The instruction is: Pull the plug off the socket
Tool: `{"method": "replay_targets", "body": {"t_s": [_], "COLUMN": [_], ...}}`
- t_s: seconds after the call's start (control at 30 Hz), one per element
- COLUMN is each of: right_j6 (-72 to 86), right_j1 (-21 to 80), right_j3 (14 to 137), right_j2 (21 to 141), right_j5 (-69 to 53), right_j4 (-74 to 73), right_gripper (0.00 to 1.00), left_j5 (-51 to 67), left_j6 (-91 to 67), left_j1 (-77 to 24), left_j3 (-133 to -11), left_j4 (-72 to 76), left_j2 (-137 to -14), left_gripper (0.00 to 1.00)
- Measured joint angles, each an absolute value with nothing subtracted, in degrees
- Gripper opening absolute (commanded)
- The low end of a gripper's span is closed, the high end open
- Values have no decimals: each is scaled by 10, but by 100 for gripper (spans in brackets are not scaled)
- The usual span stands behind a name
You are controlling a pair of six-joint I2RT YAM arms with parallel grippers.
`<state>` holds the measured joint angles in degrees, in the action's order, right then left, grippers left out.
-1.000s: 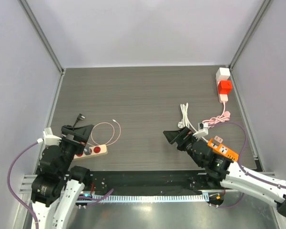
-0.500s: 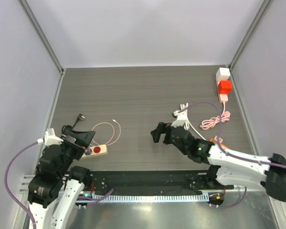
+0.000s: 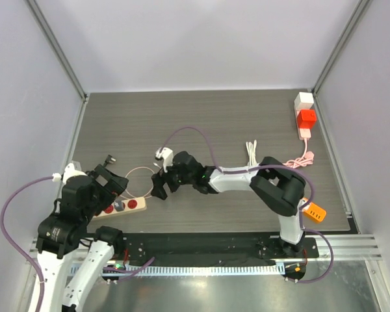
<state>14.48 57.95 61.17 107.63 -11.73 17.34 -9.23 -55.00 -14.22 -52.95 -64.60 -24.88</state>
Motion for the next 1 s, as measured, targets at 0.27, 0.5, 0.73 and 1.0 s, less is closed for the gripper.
{"method": "replay_targets", "body": {"t_s": [0.27,0.5,0.73,1.0], "right_j6": [92,58,-17,-57], "right_j1": [593,636,677,672], "right_j3": [700,809,790,686], "right_j2": [1152,1181,1178,1141], "right_j5": [-240,-247,-251,-220], "right_j4": [209,106,42,70], "right_gripper": [89,84,80,80], "left_j5": [-138,-153,-166,-172], "left_j6": [-554,-569,-621,-682], "left_j1": [-142,-142,-142,-142], "left_j3": [-573,-601,-600,-555], "left_j4": [-713,-750,-773,-771], "left_j2": [-296,-339,-375,-396], "left_gripper": [100,100,100,90]}}
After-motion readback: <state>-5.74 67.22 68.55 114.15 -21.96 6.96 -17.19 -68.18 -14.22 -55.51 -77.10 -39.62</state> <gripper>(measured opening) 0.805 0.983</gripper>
